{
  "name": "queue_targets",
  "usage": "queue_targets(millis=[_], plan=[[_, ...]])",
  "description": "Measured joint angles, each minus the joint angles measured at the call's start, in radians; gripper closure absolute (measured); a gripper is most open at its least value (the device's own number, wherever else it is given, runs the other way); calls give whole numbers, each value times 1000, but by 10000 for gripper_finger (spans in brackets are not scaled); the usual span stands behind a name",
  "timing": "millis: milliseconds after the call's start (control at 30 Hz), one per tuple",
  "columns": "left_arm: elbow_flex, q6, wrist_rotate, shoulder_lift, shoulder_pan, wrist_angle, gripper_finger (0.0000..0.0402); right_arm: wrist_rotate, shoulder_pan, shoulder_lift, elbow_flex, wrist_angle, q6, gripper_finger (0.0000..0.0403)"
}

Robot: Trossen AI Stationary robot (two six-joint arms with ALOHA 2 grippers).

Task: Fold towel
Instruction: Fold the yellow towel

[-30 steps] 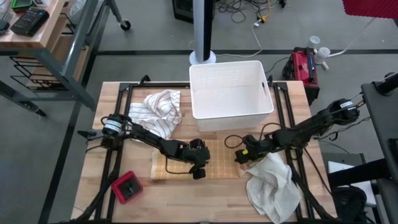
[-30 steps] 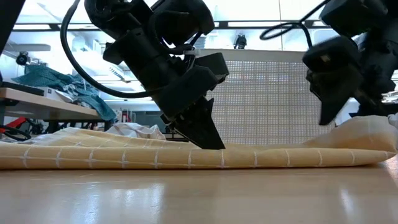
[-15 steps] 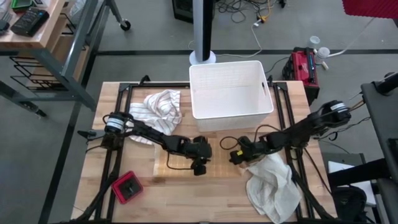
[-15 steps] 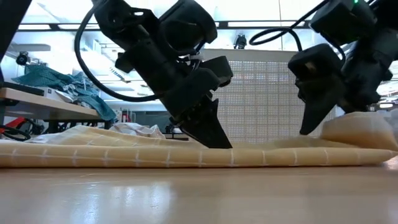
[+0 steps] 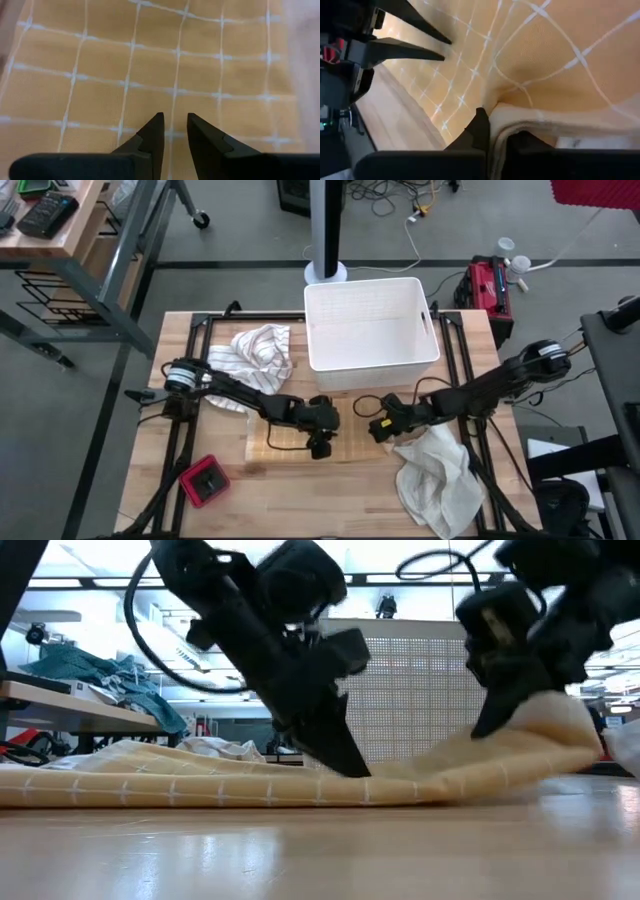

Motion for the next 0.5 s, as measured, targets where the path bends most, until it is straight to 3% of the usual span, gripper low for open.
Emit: queue_targets(millis=[167,300,433,500], plan=[[4,-19,-5,-73,-14,-103,326,25,0,-67,135,-273,-83,399],[3,-41,-78,-145,-34,-306,326,34,2,-63,264,-521,-150,401],[-13,-89,-139,-182,-61,-566,326,60,2,-58,361,-659,-199,401],[-51,-106,-138,-185,-74,-584,326,75,4,-57,401,-720,-212,402]])
